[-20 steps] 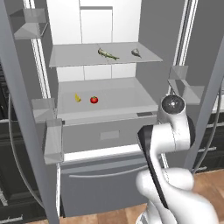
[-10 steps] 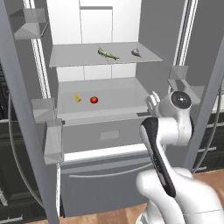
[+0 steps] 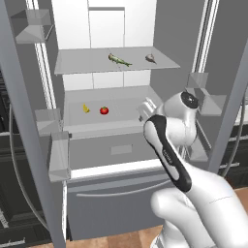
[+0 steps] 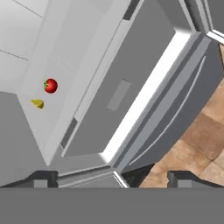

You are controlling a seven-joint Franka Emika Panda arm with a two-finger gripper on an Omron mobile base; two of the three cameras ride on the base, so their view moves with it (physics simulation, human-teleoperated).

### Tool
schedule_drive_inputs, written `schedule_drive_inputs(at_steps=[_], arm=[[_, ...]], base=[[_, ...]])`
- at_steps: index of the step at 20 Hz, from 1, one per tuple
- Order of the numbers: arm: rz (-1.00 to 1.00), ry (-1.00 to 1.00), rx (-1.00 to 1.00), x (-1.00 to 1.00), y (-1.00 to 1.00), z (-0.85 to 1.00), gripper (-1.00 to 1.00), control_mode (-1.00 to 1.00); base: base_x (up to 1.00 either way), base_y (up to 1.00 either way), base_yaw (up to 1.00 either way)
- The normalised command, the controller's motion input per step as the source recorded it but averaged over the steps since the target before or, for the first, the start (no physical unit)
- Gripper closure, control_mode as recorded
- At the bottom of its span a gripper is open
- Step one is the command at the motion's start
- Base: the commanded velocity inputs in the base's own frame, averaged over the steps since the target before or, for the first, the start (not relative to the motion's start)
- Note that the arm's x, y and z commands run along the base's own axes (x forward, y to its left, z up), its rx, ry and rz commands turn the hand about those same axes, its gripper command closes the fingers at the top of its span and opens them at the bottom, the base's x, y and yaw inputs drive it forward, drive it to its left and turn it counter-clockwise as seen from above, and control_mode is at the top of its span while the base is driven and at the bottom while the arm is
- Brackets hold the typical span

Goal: Gather the lemon wedge and tomato from the fridge and place them on a tray on the dining counter. Then gather the fishs from the fridge and place them on the other tray.

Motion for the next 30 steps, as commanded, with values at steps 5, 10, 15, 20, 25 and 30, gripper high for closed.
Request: schedule_drive_inputs(at_steps=[5,10,15,20,25,30], arm=[[0.33,0.0,-0.06,0.53,0.48,0.11,-1.0,-1.0],[0.26,0.0,-0.13,0.47,0.13,0.09,-1.0,-1.0],[0.18,0.0,-0.2,0.3,0.0,0.04,-1.0,-1.0],[0.09,-0.06,-0.15,0.45,0.1,0.0,-1.0,-1.0],[0.03,-0.1,-0.05,0.36,0.22,-0.2,-1.0,-1.0],[0.02,-0.12,-0.01,0.29,0.2,-0.18,-1.0,-1.0]], base=[[0.0,0.0,0.0],[0.0,0.0,0.0],[0.0,0.0,0.0],[0.0,0.0,0.0],[0.0,0.0,0.0],[0.0,0.0,0.0]])
